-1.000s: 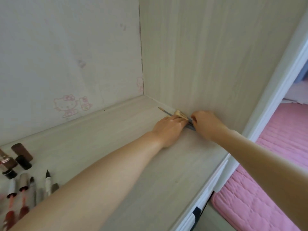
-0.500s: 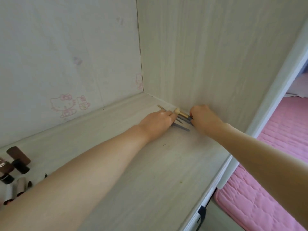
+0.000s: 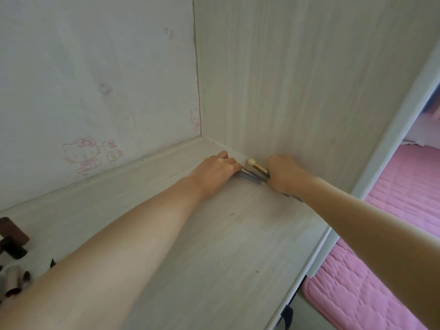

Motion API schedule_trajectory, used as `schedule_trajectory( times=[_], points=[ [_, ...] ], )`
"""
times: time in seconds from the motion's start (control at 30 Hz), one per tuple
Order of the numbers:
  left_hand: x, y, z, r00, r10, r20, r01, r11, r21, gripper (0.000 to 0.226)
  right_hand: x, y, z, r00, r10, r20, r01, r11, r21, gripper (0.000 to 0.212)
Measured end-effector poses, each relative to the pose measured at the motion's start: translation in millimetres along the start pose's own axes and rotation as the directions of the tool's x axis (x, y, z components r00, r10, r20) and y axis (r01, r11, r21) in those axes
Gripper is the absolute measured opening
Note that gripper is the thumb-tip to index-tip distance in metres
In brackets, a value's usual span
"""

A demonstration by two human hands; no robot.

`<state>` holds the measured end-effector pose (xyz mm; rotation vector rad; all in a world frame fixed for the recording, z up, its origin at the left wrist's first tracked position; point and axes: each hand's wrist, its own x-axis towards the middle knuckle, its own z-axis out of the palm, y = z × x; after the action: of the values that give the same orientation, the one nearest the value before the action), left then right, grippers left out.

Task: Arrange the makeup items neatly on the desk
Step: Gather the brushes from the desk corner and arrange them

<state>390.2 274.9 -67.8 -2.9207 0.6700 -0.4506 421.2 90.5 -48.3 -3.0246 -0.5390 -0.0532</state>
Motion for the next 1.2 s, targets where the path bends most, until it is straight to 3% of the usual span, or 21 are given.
schedule_trajectory(
  times=[0.2, 0.53, 0.77, 0.93, 1.03, 1.13, 1.2],
  points=[
    [-6, -3, -4, 0.996, 0.075, 0.038, -0.076, 0.997, 0.032, 0.034, 4, -7, -4, 1.0, 0.02, 0.003, -0.02, 0.99, 0.14, 0.02],
    [-29, -3, -11, 0.986, 0.155, 0.065, -0.16, 0.982, 0.098, 0.03, 3, -16, 3, 0.996, 0.073, 0.047, -0.075, 0.996, 0.057, 0.032],
    [-61, -6, -31, 0.992, 0.127, -0.013, -0.125, 0.989, 0.077, 0.029, -13, -29, -5, 0.995, 0.075, 0.069, -0.081, 0.992, 0.093, 0.03],
    [-92, -6, -58, 0.997, 0.027, -0.073, -0.028, 1.0, -0.014, 0.039, -31, -46, -21, 0.989, 0.094, 0.117, -0.117, 0.972, 0.204, 0.029],
    [-113, -4, -76, 0.995, -0.016, -0.103, 0.011, 0.999, -0.051, 0.037, -46, -58, -26, 0.986, 0.064, 0.153, -0.124, 0.895, 0.428, 0.026],
    [-140, -2, -97, 0.977, 0.025, -0.212, -0.029, 0.999, -0.016, 0.022, -70, -78, -35, 0.979, 0.038, 0.201, -0.169, 0.704, 0.69, 0.025],
    [-163, 1, -109, 0.948, 0.038, -0.316, -0.033, 0.999, 0.023, 0.014, -88, -95, -41, 0.974, -0.011, 0.225, -0.162, 0.662, 0.732, 0.023]
  ],
)
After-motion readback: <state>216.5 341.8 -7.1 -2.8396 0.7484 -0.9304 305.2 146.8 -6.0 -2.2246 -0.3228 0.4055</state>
